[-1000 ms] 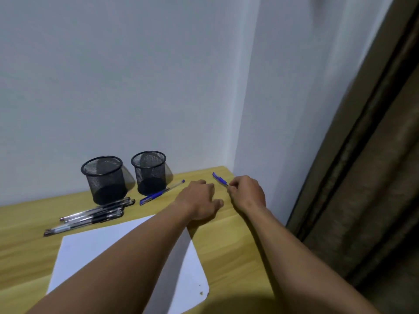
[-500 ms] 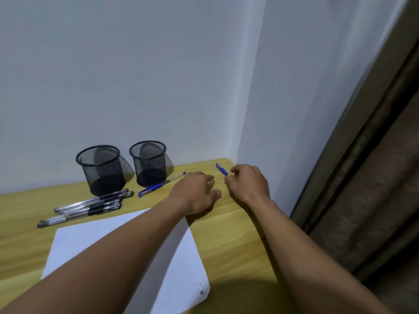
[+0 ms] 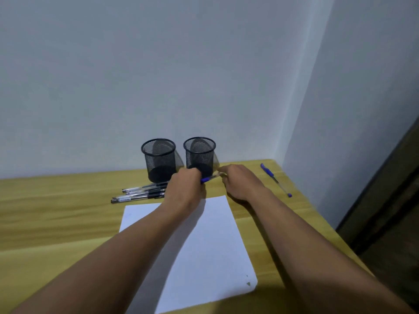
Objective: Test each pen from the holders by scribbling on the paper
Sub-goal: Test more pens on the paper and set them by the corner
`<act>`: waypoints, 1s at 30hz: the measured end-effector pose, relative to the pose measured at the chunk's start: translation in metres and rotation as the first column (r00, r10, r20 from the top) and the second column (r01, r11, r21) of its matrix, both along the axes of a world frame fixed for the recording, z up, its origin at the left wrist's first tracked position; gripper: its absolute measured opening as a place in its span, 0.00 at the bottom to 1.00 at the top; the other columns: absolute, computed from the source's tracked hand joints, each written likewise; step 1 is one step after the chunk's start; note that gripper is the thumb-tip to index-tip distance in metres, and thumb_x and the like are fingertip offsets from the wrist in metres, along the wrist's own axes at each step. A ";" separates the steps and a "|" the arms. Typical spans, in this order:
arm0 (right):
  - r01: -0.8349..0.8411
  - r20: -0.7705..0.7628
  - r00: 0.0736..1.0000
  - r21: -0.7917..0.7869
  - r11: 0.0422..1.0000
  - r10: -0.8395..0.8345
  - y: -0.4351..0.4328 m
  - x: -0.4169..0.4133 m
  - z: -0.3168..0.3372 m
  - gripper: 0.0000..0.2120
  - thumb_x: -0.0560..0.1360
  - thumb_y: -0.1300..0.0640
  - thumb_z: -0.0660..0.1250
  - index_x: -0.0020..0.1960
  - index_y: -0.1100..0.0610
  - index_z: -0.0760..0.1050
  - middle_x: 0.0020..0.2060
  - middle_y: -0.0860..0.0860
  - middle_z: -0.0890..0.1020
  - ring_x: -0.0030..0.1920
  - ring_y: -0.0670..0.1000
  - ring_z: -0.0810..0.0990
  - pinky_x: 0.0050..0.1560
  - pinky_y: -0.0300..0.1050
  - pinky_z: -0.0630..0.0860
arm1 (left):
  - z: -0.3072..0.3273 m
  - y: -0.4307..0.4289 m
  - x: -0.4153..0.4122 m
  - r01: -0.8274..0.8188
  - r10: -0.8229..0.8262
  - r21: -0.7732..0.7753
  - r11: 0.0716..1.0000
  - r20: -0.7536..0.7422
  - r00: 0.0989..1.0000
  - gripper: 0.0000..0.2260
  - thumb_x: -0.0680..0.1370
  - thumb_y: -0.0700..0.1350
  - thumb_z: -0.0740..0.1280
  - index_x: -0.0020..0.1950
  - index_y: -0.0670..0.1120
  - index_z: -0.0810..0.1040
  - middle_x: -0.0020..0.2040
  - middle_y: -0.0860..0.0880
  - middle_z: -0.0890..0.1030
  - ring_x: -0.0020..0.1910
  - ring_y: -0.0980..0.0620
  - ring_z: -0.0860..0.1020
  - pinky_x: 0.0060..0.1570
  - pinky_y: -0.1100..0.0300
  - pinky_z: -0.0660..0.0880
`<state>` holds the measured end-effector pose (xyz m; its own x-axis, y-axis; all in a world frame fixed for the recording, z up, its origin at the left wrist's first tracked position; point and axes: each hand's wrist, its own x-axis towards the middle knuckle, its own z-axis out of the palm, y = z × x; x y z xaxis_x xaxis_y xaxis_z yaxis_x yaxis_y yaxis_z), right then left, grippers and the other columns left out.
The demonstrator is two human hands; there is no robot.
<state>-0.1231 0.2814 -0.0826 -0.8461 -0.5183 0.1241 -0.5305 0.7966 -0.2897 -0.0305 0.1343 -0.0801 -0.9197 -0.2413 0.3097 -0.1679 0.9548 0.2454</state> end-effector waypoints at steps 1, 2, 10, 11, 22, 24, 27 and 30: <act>-0.007 -0.013 1.000 0.020 1.000 0.007 -0.002 -0.002 -0.002 0.19 0.78 0.63 0.59 0.66 0.56 0.79 0.62 0.59 0.82 0.63 0.62 0.79 0.61 0.55 0.78 | -0.001 -0.001 0.000 0.000 0.001 -0.004 1.000 0.006 1.000 0.09 0.74 0.38 0.63 0.50 0.44 0.82 0.45 0.39 0.81 0.43 0.35 0.79 0.40 0.49 0.75; -0.010 -0.034 0.999 0.035 0.999 0.011 -0.003 -0.004 -0.003 0.18 0.78 0.64 0.59 0.64 0.55 0.80 0.60 0.59 0.83 0.62 0.62 0.79 0.58 0.54 0.79 | -0.002 -0.001 -0.001 -0.002 0.002 -0.010 1.000 0.011 1.000 0.10 0.74 0.38 0.63 0.51 0.43 0.82 0.45 0.39 0.81 0.44 0.35 0.79 0.40 0.49 0.75; -0.044 -0.130 0.990 0.048 0.998 0.050 0.005 -0.004 -0.003 0.11 0.80 0.63 0.64 0.58 0.54 0.80 0.53 0.55 0.83 0.56 0.57 0.79 0.53 0.53 0.79 | -0.003 0.000 -0.008 0.027 -0.025 -0.061 0.998 0.028 0.999 0.05 0.73 0.38 0.65 0.45 0.42 0.81 0.41 0.40 0.81 0.41 0.37 0.79 0.35 0.52 0.68; -0.061 -0.132 0.989 0.063 0.996 0.068 0.007 -0.004 -0.003 0.12 0.80 0.62 0.64 0.60 0.53 0.80 0.54 0.54 0.82 0.57 0.57 0.78 0.54 0.52 0.79 | -0.003 0.000 -0.008 0.037 -0.035 -0.078 0.996 0.031 0.999 0.05 0.73 0.38 0.66 0.44 0.43 0.81 0.40 0.41 0.81 0.41 0.38 0.78 0.35 0.52 0.68; 0.114 0.243 0.970 -0.459 0.881 0.001 0.040 0.042 0.045 0.05 0.77 0.56 0.70 0.44 0.50 0.85 0.43 0.48 0.86 0.45 0.48 0.81 0.47 0.47 0.78 | 0.025 -0.006 0.027 0.184 -0.161 0.163 0.969 -0.146 0.976 0.09 0.77 0.35 0.63 0.53 0.46 0.79 0.45 0.46 0.82 0.46 0.44 0.79 0.43 0.55 0.74; 0.248 0.396 0.916 -0.687 0.683 0.067 0.042 0.060 0.053 0.03 0.75 0.59 0.74 0.43 0.53 0.85 0.40 0.50 0.85 0.40 0.48 0.80 0.42 0.44 0.77 | 0.036 -0.013 0.043 0.218 -0.141 0.367 0.904 -0.225 0.964 0.08 0.78 0.37 0.66 0.50 0.48 0.83 0.39 0.53 0.82 0.40 0.52 0.79 0.40 0.67 0.72; 0.483 0.556 0.773 -0.828 0.284 0.305 0.030 0.093 0.058 0.00 0.75 0.64 0.73 0.46 0.61 0.83 0.36 0.52 0.81 0.35 0.47 0.79 0.38 0.40 0.79 | 0.055 -0.020 0.071 0.254 -0.108 0.616 0.746 -0.264 0.958 0.07 0.77 0.38 0.69 0.48 0.48 0.85 0.34 0.57 0.81 0.36 0.54 0.80 0.37 0.65 0.74; 0.562 0.556 0.707 -0.817 0.129 0.437 0.010 0.122 0.055 0.02 0.77 0.64 0.72 0.45 0.60 0.81 0.33 0.52 0.81 0.33 0.47 0.79 0.36 0.39 0.80 | 0.067 -0.033 0.098 0.292 -0.134 0.681 0.672 -0.277 0.952 0.06 0.77 0.37 0.71 0.49 0.45 0.86 0.35 0.51 0.84 0.33 0.56 0.80 0.32 0.68 0.74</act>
<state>-0.0011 0.2911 -0.0273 -0.9431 -0.3259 -0.0659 0.1968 -0.3873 -0.9007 0.0678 0.1008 -0.0130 -0.9164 -0.2649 0.3001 0.1425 0.4848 0.8630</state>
